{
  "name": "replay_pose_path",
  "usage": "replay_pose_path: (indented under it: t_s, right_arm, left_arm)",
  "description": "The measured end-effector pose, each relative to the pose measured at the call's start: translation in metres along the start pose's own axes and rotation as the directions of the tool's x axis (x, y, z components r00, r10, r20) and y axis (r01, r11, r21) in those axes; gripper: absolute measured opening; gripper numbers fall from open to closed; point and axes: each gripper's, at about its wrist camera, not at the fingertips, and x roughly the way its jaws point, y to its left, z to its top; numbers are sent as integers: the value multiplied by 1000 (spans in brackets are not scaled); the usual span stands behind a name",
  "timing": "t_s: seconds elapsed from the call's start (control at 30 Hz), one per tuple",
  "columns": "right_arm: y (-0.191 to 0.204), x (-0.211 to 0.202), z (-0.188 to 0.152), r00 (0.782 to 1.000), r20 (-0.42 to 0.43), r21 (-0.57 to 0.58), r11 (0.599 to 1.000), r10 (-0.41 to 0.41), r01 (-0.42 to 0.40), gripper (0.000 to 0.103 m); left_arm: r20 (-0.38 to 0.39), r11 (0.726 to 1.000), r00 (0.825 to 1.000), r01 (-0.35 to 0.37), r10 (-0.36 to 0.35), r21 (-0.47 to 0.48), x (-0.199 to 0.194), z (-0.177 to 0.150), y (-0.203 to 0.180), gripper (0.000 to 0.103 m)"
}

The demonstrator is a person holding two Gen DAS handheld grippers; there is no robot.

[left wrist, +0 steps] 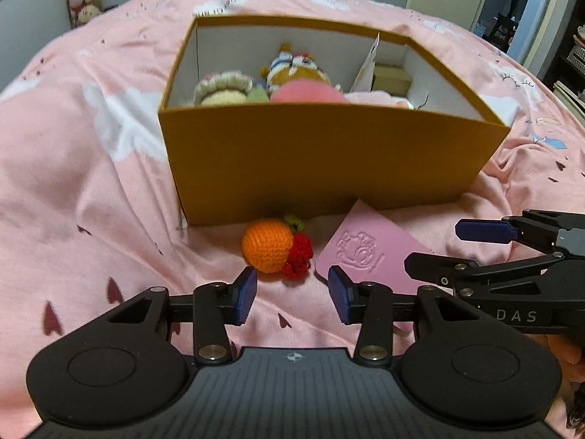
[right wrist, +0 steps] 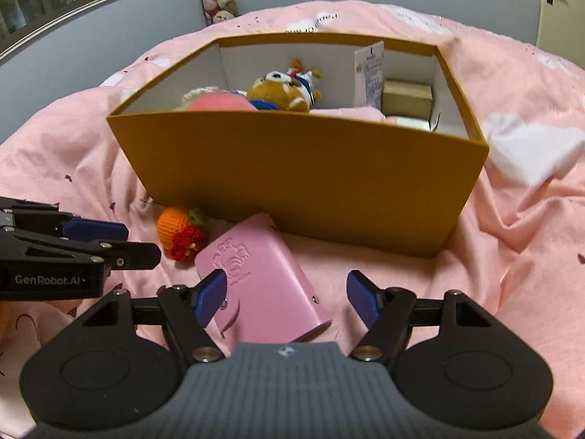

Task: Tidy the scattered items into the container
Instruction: 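Grasp the pink card wallet with the right gripper while the left grasps the crocheted orange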

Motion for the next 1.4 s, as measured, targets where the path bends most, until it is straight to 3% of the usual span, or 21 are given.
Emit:
replay_pose_path:
  t_s: [0.23,0.43,0.57,0.9,1.13,1.33,1.4]
  right_arm:
    - [1,12,0,1000,-24,-20,1000,6,-7,75]
    - [-3,26,0,998,-62,-7,1000,17,-17,75]
    - [-7,34,0,996,-80,11,999,31,-30,75]
    - [-15,48,0,992,-102,56,996,80,-75,79]
    - [-3,54,-2,988,-116,-16,995,99,-101,84]
    - [1,48,-3,988,-107,-45,993,107,-113,70]
    - [-1,43,-2,990,-95,-32,994,103,-107,61]
  left_arm:
    - [-39,1000,999,-8,7,-23,17,3,5,45]
    - [-10,996,999,30,-31,-88,24,6,14,46]
    - [-5,989,999,44,-45,-138,30,8,21,58]
    - [-52,966,997,47,-63,-255,57,14,36,62]
    - [-48,967,998,29,-42,-254,68,14,36,61]
    - [-51,978,998,21,-32,-210,60,12,31,58]
    - [-55,982,998,14,-25,-191,55,10,29,58]
